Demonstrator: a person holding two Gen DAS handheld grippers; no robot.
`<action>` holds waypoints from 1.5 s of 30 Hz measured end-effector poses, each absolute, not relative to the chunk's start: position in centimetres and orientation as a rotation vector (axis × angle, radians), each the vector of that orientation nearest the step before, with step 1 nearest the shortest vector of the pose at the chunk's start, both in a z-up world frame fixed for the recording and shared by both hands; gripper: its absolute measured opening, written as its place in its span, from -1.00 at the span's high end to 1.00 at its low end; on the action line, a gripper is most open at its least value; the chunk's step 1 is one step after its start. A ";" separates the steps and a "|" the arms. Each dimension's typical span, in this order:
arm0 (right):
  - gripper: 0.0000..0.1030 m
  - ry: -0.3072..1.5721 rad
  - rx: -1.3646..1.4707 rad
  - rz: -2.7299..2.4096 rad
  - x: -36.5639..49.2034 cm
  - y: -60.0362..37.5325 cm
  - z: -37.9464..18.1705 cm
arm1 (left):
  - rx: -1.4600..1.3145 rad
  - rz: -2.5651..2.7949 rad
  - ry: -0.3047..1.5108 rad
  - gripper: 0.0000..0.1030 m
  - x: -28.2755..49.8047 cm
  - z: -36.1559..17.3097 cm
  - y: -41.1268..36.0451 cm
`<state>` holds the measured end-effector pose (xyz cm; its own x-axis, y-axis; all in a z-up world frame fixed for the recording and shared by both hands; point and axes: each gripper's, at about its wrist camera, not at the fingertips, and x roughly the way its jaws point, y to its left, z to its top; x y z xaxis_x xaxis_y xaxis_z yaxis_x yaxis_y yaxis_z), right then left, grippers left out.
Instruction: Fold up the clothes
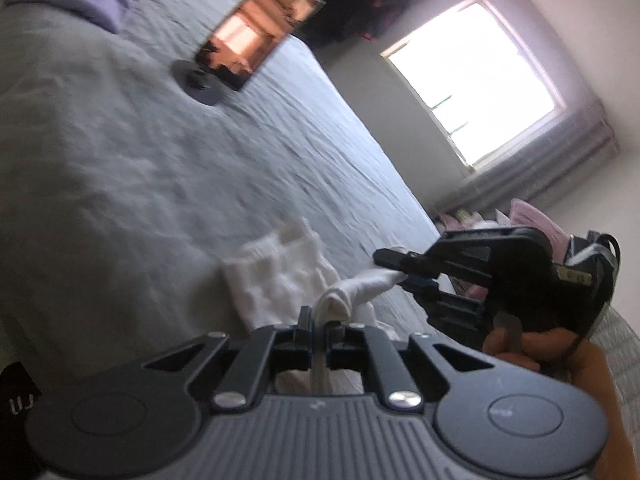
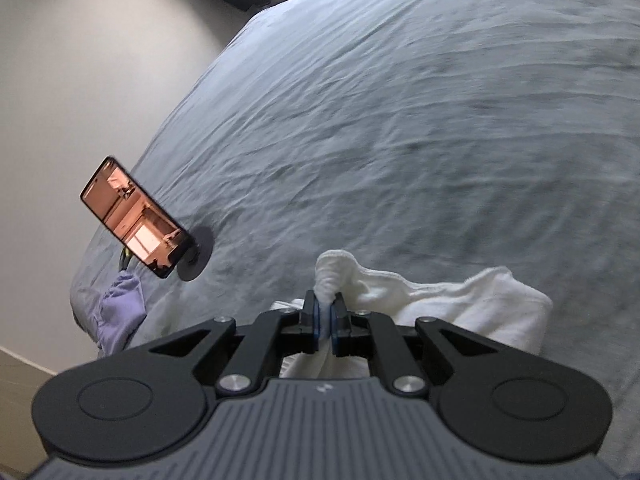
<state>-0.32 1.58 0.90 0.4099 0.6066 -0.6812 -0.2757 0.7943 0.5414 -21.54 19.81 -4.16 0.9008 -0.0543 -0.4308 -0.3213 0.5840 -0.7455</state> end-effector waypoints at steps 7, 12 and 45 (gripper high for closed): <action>0.83 1.003 0.364 0.618 0.2 4.0 0.0 | -0.990 0.253 0.445 0.89 -21.7 -5.0 21.5; 0.68 1.021 0.400 0.636 0.5 4.4 -0.7 | -0.999 0.291 0.469 0.84 -21.6 -5.8 22.1; -0.02 0.751 0.502 0.513 -13.2 -7.4 -2.2 | -0.498 0.153 0.538 0.32 -19.8 0.5 18.6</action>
